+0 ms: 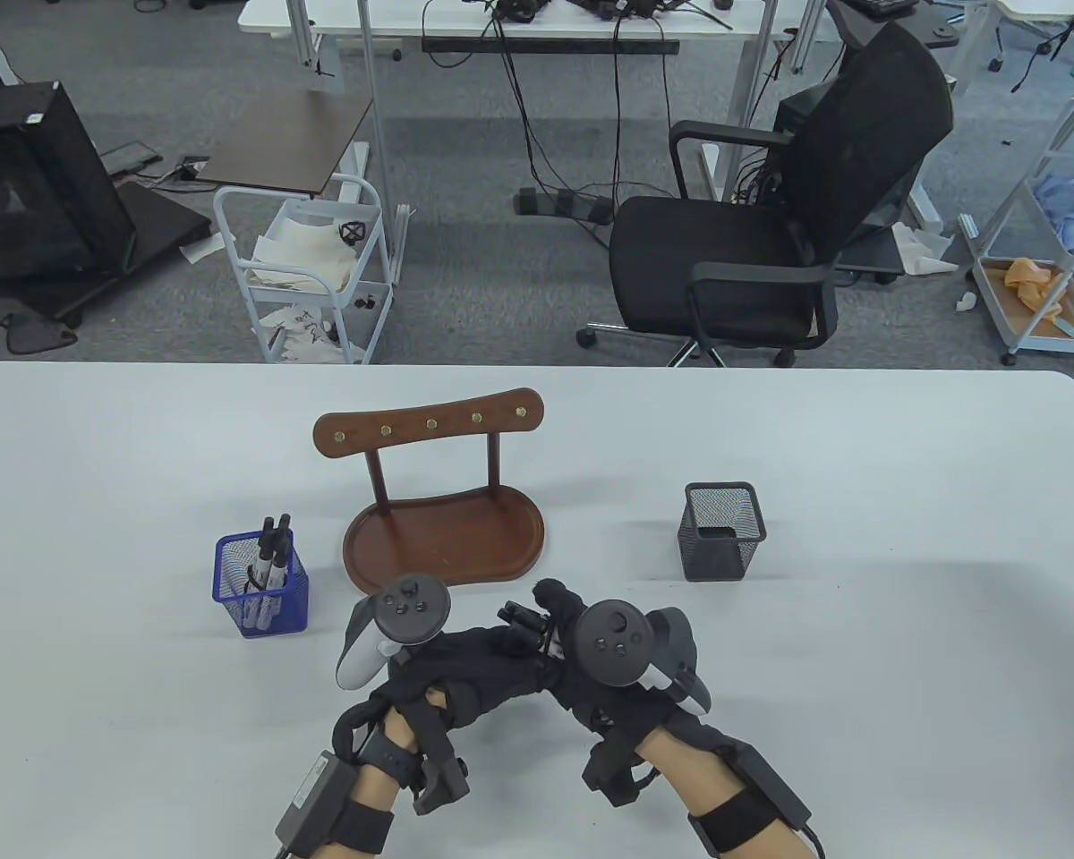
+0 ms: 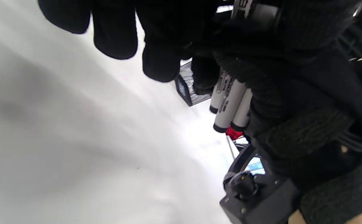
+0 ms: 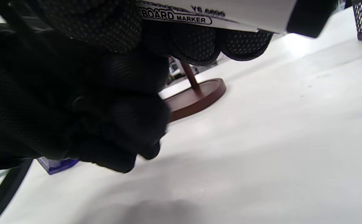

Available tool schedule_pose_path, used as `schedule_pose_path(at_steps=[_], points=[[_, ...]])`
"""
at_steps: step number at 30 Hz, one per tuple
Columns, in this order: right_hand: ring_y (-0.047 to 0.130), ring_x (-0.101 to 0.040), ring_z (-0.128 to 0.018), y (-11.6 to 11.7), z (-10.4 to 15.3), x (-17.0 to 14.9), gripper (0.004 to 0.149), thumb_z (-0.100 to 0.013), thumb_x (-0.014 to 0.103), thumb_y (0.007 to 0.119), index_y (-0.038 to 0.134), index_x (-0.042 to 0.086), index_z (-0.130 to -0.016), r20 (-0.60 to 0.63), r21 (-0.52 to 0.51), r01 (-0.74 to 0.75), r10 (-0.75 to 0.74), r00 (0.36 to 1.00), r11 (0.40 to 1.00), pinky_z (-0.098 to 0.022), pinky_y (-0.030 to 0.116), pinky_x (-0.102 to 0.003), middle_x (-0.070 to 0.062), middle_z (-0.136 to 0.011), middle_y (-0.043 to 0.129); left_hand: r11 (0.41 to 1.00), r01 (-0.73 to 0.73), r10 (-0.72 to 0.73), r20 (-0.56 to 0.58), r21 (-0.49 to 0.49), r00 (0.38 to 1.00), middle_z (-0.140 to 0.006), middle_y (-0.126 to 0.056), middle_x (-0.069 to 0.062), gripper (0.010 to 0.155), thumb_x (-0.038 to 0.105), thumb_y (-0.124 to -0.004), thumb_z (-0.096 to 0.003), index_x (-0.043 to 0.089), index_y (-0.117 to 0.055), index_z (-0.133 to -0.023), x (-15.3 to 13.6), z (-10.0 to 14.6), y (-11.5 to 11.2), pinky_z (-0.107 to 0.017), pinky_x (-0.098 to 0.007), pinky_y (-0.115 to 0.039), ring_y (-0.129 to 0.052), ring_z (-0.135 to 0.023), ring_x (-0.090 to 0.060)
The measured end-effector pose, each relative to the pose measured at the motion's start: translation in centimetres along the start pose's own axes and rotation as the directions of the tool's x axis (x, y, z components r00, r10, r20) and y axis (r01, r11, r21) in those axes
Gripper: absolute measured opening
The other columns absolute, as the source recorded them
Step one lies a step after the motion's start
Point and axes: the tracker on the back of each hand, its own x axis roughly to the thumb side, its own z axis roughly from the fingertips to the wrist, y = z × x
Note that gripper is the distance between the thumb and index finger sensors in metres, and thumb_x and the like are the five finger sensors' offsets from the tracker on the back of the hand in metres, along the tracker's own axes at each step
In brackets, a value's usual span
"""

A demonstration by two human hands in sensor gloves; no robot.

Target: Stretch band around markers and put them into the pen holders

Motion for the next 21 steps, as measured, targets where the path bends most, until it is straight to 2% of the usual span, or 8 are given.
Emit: schedule_pose_path(at_steps=[1,5,9,11,13,15,18,21], points=[[0.096,-0.018,-0.065,0.0,0.0,-0.1,0.078,-0.052,0.035,0.083,0.027,0.025,-0.105,0.012,0.006,0.012,-0.012,1.000,1.000,-0.063,0.083,-0.046,0.003,-0.094,0.072,1.000,0.005,-0.005,0.016,-0.008,1.000,-0.094,-0.096,-0.011,0.071,0.067,-0.073,-0.0582,0.009,-0.079,-0.099,0.0,-0.1,-0.1,-0.073,-0.072,-0.056,-0.077,-0.098,-0.048],[0.096,-0.018,-0.065,-0.1,-0.4,-0.8,0.075,-0.052,0.033,0.084,0.031,0.024,-0.105,-0.004,0.095,0.187,-0.188,0.982,0.978,-0.063,0.084,-0.046,0.001,-0.096,0.068,1.000,-0.025,0.025,0.021,0.006,0.999,-0.087,-0.099,-0.009,0.067,0.066,-0.071,-0.0596,0.010,-0.084,-0.094,-0.1,0.0,0.2,-0.072,-0.072,-0.057,-0.080,-0.094,-0.046],[0.096,-0.018,-0.066,0.2,-0.9,-2.1,0.074,-0.051,0.031,0.085,0.036,0.021,-0.105,-0.045,0.209,0.383,-0.382,0.923,0.900,-0.062,0.084,-0.046,-0.001,-0.097,0.066,0.999,-0.027,0.026,0.022,0.034,0.999,-0.080,-0.102,-0.008,0.063,0.063,-0.065,-0.0610,0.011,-0.089,-0.088,-0.4,0.3,0.6,-0.072,-0.071,-0.057,-0.083,-0.090,-0.044],[0.096,-0.018,-0.066,0.5,-1.2,-3.1,0.074,-0.051,0.031,0.086,0.037,0.020,-0.105,-0.073,0.261,0.485,-0.484,0.872,0.835,-0.061,0.085,-0.046,-0.002,-0.097,0.066,0.997,-0.055,0.053,0.036,0.049,0.998,-0.080,-0.103,-0.008,0.060,0.060,-0.063,-0.0622,0.012,-0.090,-0.087,-0.5,0.5,0.7,-0.073,-0.071,-0.056,-0.083,-0.090,-0.044],[0.096,-0.018,-0.066,0.8,-1.6,-4.2,0.076,-0.050,0.029,0.089,0.038,0.019,-0.106,-0.106,0.328,0.601,-0.603,0.790,0.729,-0.061,0.085,-0.046,-0.003,-0.098,0.065,0.994,-0.047,0.044,0.039,0.096,0.998,-0.078,-0.103,-0.007,0.055,0.056,-0.061,-0.0629,0.015,-0.091,-0.085,-0.4,0.7,1.0,-0.073,-0.070,-0.057,-0.083,-0.090,-0.043],[0.096,-0.018,-0.067,1.0,-1.9,-5.3,0.078,-0.050,0.029,0.090,0.037,0.018,-0.106,-0.140,0.346,0.678,-0.678,0.721,0.649,-0.061,0.086,-0.046,-0.004,-0.099,0.064,0.989,-0.046,0.040,0.045,0.137,0.998,-0.078,-0.103,-0.005,0.053,0.054,-0.059,-0.0636,0.017,-0.091,-0.084,-0.3,0.8,1.2,-0.073,-0.070,-0.056,-0.082,-0.091,-0.042],[0.096,-0.019,-0.067,1.3,-2.1,-6.6,0.079,-0.050,0.029,0.091,0.037,0.017,-0.107,-0.216,0.343,0.820,-0.811,0.544,0.458,-0.061,0.086,-0.046,-0.006,-0.100,0.063,0.989,-0.039,0.029,0.077,0.142,0.997,-0.084,-0.100,-0.004,0.051,0.053,-0.058,-0.0636,0.020,-0.088,-0.088,0.1,0.8,1.1,-0.074,-0.070,-0.054,-0.079,-0.094,-0.043],[0.096,-0.018,-0.066,1.6,-2.2,-7.5,0.080,-0.050,0.030,0.091,0.038,0.017,-0.107,-0.279,0.282,0.881,-0.846,0.454,0.380,-0.060,0.086,-0.046,-0.006,-0.100,0.063,0.991,-0.023,0.011,0.096,0.132,0.995,-0.091,-0.096,-0.006,0.052,0.053,-0.057,-0.0634,0.022,-0.084,-0.095,0.6,0.8,0.7,-0.075,-0.071,-0.051,-0.074,-0.097,-0.045]])
